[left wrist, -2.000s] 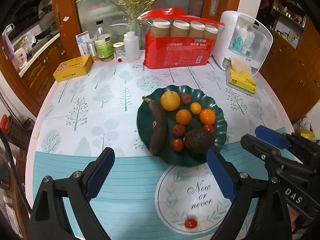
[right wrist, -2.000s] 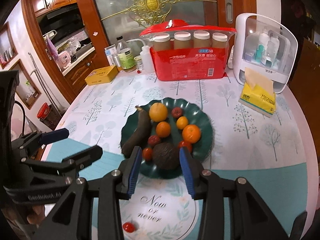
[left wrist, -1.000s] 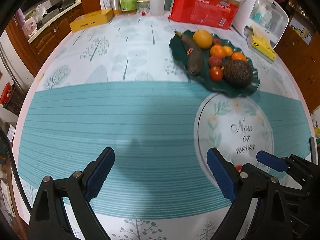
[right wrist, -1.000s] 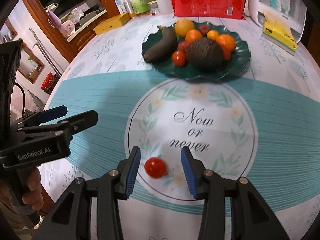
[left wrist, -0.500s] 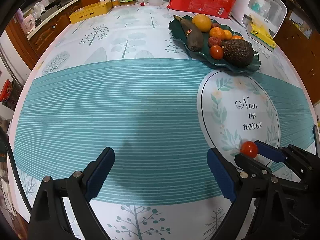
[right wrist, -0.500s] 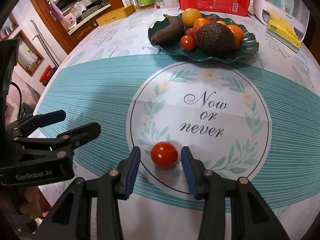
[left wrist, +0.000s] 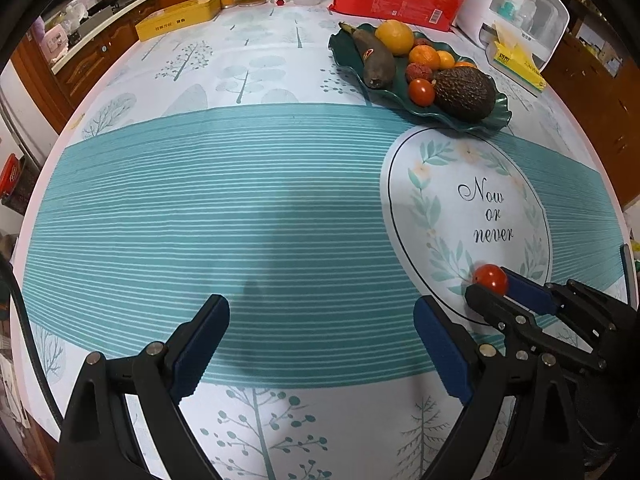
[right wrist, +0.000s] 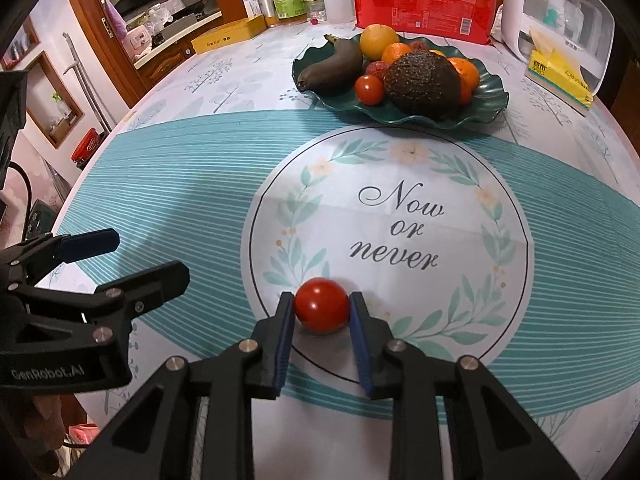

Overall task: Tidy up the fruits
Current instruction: 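Grasp the last cherry tomato with the right tool, then carry the cherry tomato onto the green plate and open the right tool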

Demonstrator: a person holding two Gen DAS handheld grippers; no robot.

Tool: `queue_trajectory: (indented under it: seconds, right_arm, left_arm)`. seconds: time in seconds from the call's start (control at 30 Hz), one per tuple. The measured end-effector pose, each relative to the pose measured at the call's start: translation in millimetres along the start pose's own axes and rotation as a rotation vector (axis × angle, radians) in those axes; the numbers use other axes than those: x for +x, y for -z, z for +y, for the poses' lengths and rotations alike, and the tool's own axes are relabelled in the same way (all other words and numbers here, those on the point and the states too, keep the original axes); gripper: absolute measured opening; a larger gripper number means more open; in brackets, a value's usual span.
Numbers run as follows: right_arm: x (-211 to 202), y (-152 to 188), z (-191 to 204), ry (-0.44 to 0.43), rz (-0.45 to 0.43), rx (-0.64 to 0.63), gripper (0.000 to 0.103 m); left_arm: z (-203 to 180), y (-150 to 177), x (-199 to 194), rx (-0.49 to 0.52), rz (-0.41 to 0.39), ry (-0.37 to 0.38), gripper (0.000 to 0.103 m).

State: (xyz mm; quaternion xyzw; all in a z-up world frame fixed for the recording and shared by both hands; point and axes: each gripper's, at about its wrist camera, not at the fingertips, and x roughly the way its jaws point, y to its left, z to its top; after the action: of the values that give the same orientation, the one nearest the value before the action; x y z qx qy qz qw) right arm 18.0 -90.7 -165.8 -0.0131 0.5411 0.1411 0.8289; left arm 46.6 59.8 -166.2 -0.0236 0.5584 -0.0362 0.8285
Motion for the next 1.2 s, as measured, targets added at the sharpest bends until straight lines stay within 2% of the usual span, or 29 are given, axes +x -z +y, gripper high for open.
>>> queue_trajectory:
  seconds: [0.23, 0.47, 0.7, 0.9, 1.03, 1.13, 1.2]
  right_arm:
    - [-21.6, -4.8, -4.2, -0.027, 0.012, 0.028, 0.027]
    - [-70.6, -43.9, -15.6, -0.021, -0.043, 0.038, 0.027]
    - [-142.2, -129.1, -30.4, 0.084, -0.197, -0.050, 0.027]
    - [-183.6, -210.8, -52.4, 0.115, -0.312, -0.070, 0.027]
    - [-169.2, -247.4, -71.3, 0.097, -0.310, -0.037, 0.027]
    - [-140.3, -264.6, -83.2, 0.085, -0.276, -0.020, 0.027]
    - [-112.0, -271.7, -91.3, 0.091, -0.242, -0.020, 0.027]
  left_arm:
    - [-8.8, -9.3, -20.7, 0.025, -0.021, 0.004, 0.093]
    - [-20.5, -42.7, -55.9, 0.042, -0.058, 0.036, 0.093]
    - [-34.8, -115.4, -108.1, 0.093, -0.169, 0.041, 0.095]
    - [-46.7, -183.8, -137.5, 0.116, -0.280, 0.022, 0.102]
    - [-54.1, -223.3, -127.7, 0.110, -0.296, 0.005, 0.102]
    - [-56.3, -243.6, -101.3, 0.092, -0.265, -0.005, 0.102]
    - [-54.9, -253.0, -73.5, 0.071, -0.217, -0.008, 0.102]
